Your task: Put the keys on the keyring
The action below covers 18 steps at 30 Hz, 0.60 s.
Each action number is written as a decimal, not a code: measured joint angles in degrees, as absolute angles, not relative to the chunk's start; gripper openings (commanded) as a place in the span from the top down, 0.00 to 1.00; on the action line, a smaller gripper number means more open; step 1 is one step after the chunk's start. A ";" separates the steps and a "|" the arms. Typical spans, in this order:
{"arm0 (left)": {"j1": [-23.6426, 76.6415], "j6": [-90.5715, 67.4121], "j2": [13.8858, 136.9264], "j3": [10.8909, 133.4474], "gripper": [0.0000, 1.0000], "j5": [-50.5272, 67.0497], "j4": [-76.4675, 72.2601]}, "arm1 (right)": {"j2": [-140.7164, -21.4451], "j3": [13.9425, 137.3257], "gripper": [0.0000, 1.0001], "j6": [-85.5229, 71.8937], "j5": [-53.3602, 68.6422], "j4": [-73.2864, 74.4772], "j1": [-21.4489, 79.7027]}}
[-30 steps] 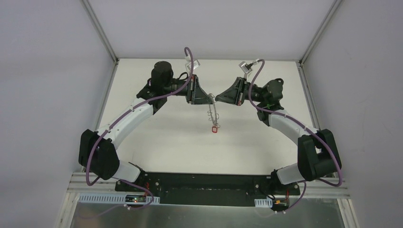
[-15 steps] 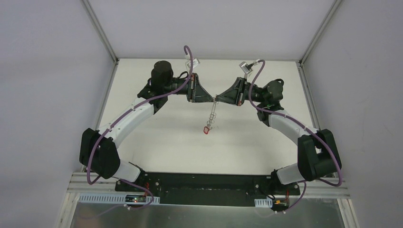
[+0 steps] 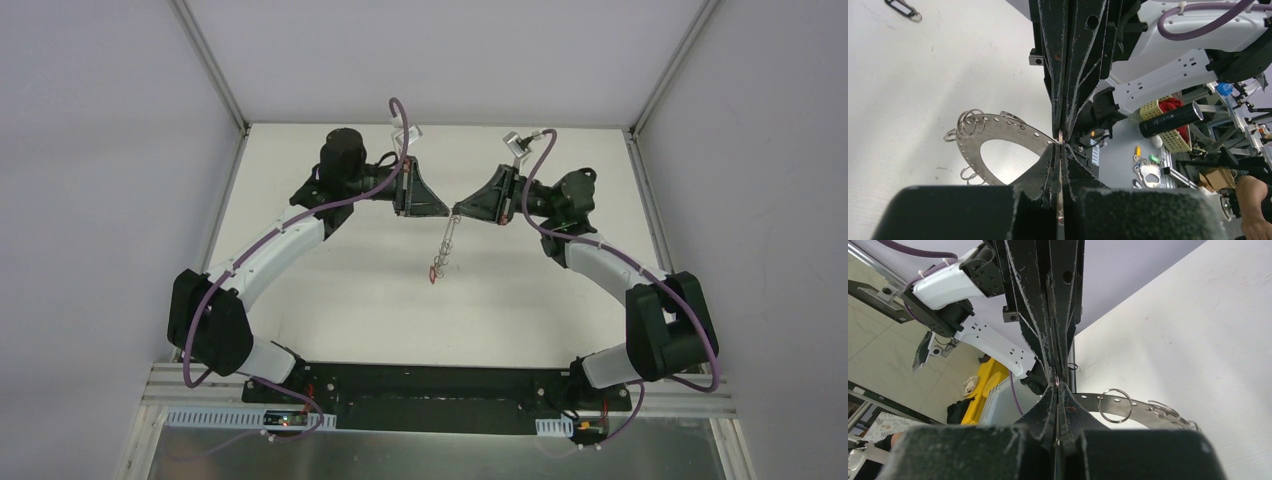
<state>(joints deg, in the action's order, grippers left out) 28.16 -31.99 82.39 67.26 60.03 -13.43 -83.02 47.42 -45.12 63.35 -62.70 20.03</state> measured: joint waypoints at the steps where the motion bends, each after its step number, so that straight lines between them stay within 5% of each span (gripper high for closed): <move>1: 28.18 -30.98 82.39 67.40 1.00 59.99 -12.29 | -83.02 47.18 0.97 -44.42 63.37 -62.48 20.08; 7: 30.00 -12.60 82.39 76.05 1.00 55.99 12.10 | -82.72 46.57 0.76 -36.51 64.12 -56.38 20.38; 18: 36.10 18.57 83.61 95.46 1.00 40.99 50.92 | -79.31 46.59 0.59 -22.63 67.37 -45.52 20.08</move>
<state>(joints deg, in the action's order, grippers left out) 36.10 18.57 83.61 95.46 40.99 50.92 -79.31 46.59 -22.63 67.37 -45.52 20.08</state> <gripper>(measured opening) 0.007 0.374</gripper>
